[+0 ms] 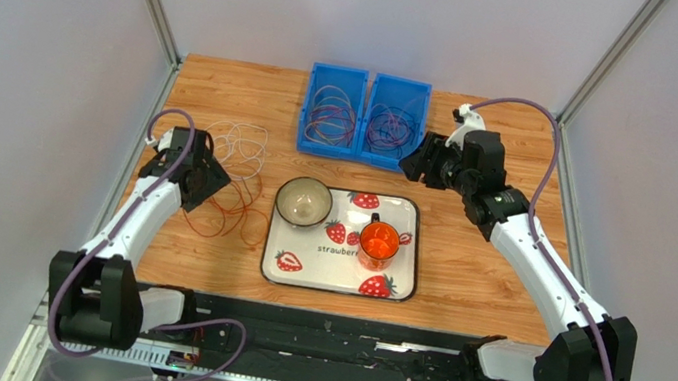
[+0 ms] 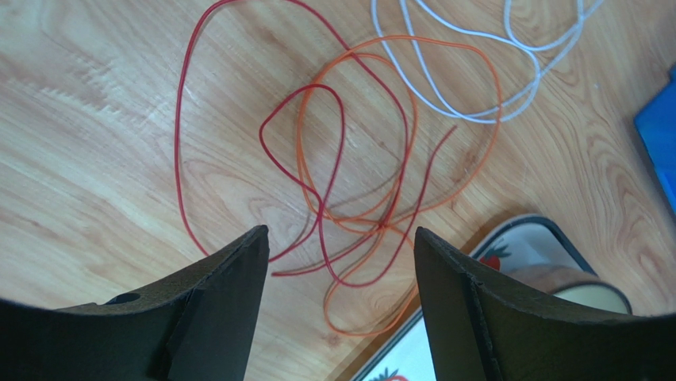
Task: Untangle the cables
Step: Place the cable in the bin, then pick up the cable from the cable.
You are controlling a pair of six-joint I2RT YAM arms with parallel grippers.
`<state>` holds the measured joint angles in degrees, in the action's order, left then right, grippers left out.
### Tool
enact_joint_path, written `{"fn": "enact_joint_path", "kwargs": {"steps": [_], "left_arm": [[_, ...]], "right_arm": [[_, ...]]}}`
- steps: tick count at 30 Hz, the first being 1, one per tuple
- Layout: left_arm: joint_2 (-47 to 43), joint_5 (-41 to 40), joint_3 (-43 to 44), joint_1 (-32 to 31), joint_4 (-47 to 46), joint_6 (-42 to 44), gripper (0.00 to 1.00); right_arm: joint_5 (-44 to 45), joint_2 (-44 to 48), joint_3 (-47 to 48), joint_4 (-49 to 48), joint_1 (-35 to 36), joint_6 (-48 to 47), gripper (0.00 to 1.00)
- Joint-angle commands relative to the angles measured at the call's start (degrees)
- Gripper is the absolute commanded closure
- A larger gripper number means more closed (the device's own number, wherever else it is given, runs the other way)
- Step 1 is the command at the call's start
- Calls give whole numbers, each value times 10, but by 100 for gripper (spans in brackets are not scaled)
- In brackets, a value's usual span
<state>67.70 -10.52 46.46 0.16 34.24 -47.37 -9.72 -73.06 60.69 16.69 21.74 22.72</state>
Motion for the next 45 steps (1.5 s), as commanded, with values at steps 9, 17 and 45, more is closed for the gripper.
{"fn": "enact_joint_path", "kwargs": {"steps": [9, 17, 45], "left_arm": [[14, 10, -83, 32, -142, -103, 26], [35, -13, -102, 32, -176, -101, 32], [7, -12, -92, 30, -181, -65, 100]], "right_arm": [[-24, 11, 0, -16, 9, 7, 41], [-25, -2, 3, -17, 15, 8, 42], [-27, -13, 14, -12, 23, 7, 43]]}}
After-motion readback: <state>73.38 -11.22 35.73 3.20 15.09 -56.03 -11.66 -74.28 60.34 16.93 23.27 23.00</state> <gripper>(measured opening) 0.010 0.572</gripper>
